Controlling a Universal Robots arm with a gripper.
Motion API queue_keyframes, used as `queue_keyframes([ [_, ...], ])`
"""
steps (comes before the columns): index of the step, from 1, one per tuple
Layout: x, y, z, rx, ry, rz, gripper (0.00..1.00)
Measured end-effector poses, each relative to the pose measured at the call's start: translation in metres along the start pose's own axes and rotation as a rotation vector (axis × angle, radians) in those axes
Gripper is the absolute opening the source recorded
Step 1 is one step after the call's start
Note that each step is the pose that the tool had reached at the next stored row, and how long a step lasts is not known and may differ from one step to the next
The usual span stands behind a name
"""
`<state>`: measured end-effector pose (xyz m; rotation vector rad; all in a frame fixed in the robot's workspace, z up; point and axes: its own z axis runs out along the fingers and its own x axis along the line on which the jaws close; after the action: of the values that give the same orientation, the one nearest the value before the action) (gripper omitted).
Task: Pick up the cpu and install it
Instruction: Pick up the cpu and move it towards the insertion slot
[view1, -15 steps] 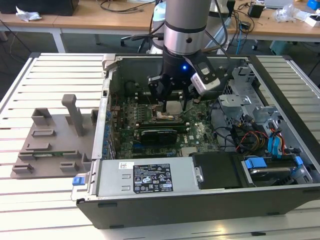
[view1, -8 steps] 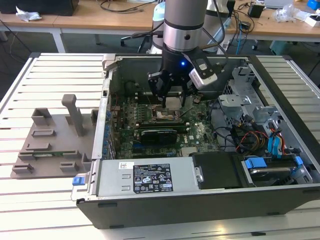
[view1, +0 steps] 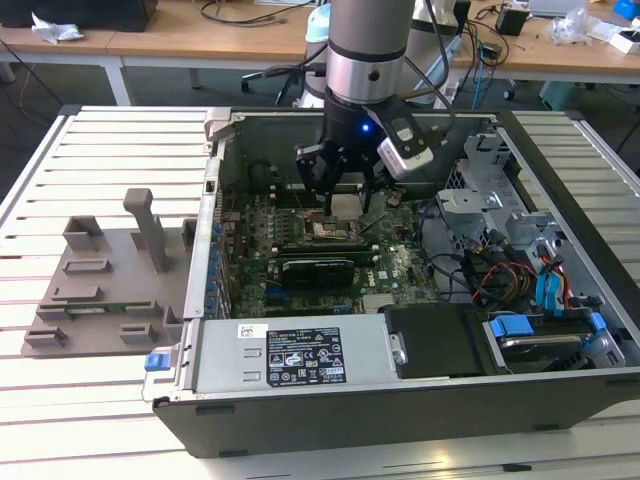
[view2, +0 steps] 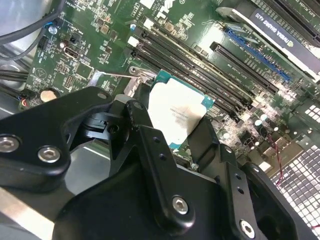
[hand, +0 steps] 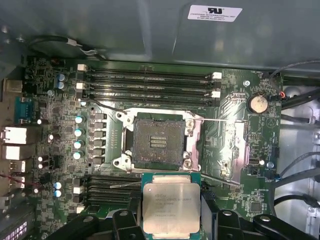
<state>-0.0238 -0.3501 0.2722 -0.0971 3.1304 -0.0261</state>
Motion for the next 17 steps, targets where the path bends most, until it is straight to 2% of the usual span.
queue_keyframes([
  [7,-0.0010,0.0012,0.0032,0.0000,0.0000,0.000,0.55],
  [12,-0.0024,0.0115,0.0071,0.0002,0.0001,0.000,0.55],
  [17,-0.0024,0.0186,0.0105,0.0003,0.0001,0.000,0.55],
])
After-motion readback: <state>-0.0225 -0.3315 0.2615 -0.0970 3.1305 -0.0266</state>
